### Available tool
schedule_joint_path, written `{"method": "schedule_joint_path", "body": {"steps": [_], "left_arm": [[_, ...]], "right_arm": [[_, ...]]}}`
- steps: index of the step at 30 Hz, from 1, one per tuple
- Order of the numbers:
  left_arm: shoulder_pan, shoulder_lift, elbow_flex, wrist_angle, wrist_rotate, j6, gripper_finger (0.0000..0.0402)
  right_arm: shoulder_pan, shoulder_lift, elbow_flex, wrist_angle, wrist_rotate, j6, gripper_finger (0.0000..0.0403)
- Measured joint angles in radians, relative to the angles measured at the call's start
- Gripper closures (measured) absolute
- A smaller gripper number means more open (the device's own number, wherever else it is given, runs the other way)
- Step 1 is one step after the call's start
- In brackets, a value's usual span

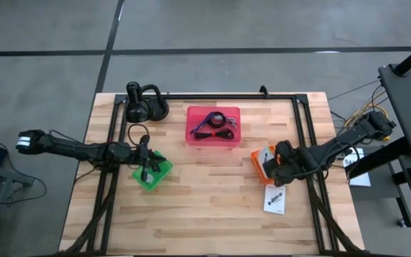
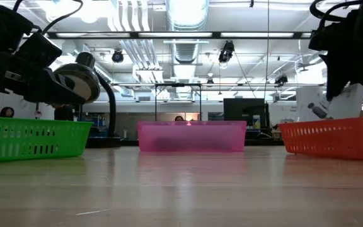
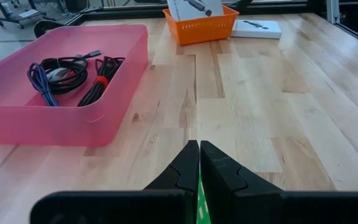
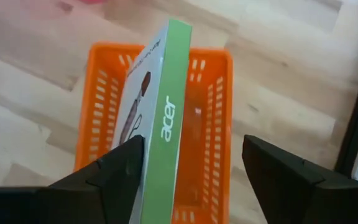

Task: Pick and place items into bin
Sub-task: Put the bottom card reader box into the orange bin, then put the card reader box into the orange bin

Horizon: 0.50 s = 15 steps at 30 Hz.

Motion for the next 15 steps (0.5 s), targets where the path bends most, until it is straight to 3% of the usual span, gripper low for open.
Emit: {"method": "schedule_joint_path", "body": {"steps": [15], "left_arm": [[0.0, 0.0, 0.0, 0.0, 0.0, 0.0, 0.0402]], "right_arm": [[0.001, -0.018, 0.001, 0.013, 0.028, -0.063, 0.013]]}}
